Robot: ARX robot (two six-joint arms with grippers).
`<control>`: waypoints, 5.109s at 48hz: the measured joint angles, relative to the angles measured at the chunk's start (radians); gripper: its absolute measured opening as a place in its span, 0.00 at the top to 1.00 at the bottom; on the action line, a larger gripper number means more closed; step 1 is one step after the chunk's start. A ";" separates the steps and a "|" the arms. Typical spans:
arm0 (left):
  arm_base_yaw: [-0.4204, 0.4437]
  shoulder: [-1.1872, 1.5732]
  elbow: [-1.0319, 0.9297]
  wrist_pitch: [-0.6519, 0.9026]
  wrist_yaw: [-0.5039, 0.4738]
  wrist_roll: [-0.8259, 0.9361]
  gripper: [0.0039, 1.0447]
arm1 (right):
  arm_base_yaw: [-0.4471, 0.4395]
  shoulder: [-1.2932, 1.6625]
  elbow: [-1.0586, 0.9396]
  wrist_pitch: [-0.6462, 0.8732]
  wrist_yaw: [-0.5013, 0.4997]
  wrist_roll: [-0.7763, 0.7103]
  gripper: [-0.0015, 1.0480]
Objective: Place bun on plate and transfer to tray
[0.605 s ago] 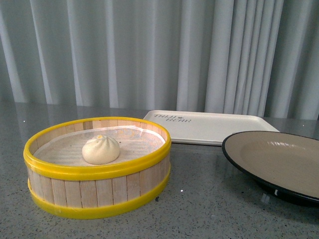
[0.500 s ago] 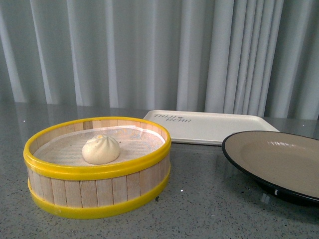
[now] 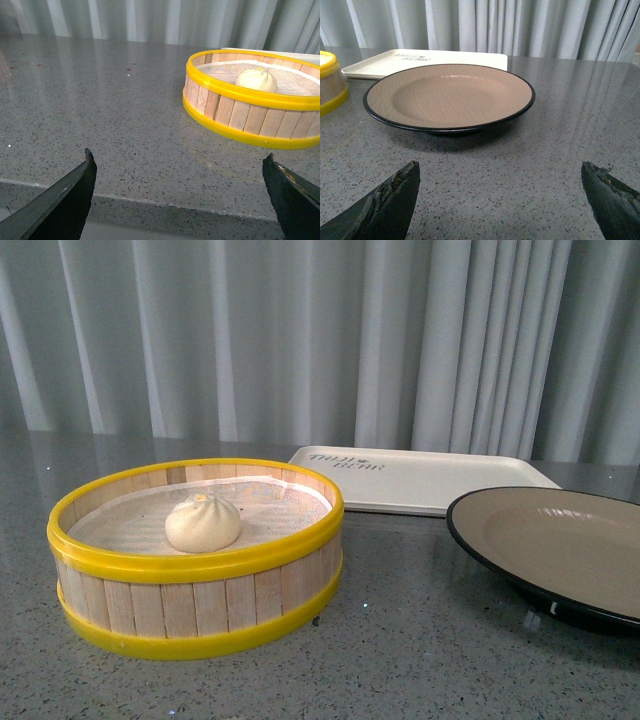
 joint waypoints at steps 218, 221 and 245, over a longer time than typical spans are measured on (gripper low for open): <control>-0.425 1.643 1.292 0.215 0.144 0.036 0.96 | 0.000 0.000 0.000 0.000 0.000 0.000 0.08; -0.482 1.674 1.312 0.253 0.191 0.028 0.96 | 0.000 0.000 0.000 0.000 0.000 0.000 0.08; -0.668 1.946 1.495 0.209 0.237 0.070 0.96 | 0.000 0.000 0.000 0.000 0.000 0.000 0.08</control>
